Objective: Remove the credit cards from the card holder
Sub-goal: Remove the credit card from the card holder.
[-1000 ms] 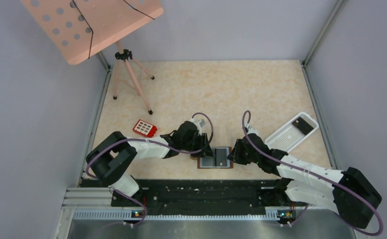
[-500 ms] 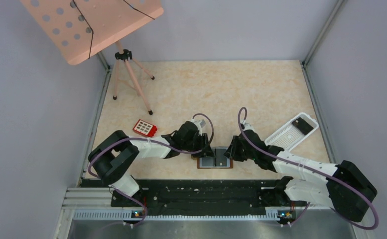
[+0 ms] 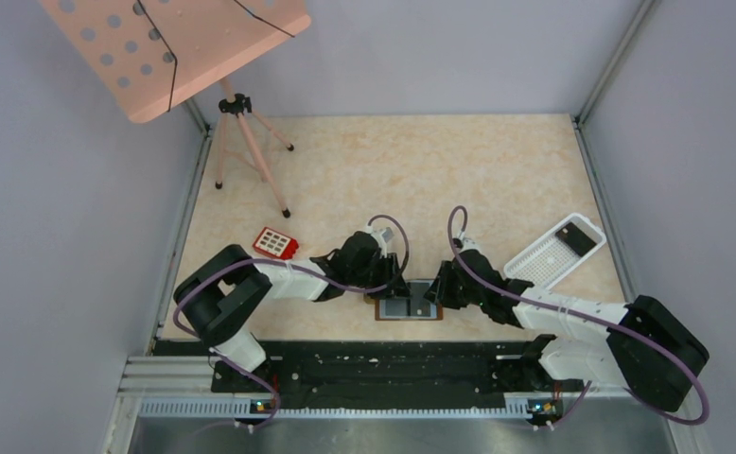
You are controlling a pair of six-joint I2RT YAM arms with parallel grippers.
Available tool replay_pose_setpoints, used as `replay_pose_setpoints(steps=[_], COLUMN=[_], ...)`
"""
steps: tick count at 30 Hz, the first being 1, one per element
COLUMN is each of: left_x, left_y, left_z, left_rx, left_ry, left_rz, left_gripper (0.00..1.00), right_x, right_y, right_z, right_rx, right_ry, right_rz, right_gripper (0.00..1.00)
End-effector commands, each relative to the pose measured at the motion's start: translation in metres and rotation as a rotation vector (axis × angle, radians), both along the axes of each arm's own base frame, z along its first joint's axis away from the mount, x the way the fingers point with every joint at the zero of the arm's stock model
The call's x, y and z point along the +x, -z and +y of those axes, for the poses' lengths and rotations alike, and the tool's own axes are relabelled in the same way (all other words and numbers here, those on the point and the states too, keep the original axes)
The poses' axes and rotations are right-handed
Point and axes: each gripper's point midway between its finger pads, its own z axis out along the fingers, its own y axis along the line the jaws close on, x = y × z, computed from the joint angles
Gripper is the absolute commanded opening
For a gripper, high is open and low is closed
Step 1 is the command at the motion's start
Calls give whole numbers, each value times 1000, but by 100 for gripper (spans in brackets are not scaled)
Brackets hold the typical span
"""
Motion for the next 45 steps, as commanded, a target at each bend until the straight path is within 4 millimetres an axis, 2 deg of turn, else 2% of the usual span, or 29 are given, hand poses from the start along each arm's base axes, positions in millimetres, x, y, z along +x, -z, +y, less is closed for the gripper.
replay_pose_setpoints(steps=[1,8,15,28,30,35,38,45], left_x=[-1,-3,-2,-4,-4,-4,-3,-4], left_y=[3,-1,0,5,3,-2,-3,-3], left_z=[-5,-8,-10,-7,-7,-8,-7,-7], left_rx=[-9,-15,-2,17,15,9,10,11], left_ry=[10,12,14,12,15,14,11,11], left_rz=[-3,-7,-3,-2,-6,-13,-15,-16], left_gripper=[38,38,38,38,38,38,38,38], right_x=[-9,-10,4,-1,1,10,11,13], right_y=[17,16,-11,-1,-6,-32,-38,-28], right_z=[-10,-11,-13,-8,-10,-5,-1,2], right_rx=[-33,-23,-41,-28,-40,-10,8,1], right_ry=[9,18,40,17,20,23,17,14], right_rz=[43,41,-29,2,-6,-57,-69,-55], right_gripper=[19,19,22,21,21,21,22,22])
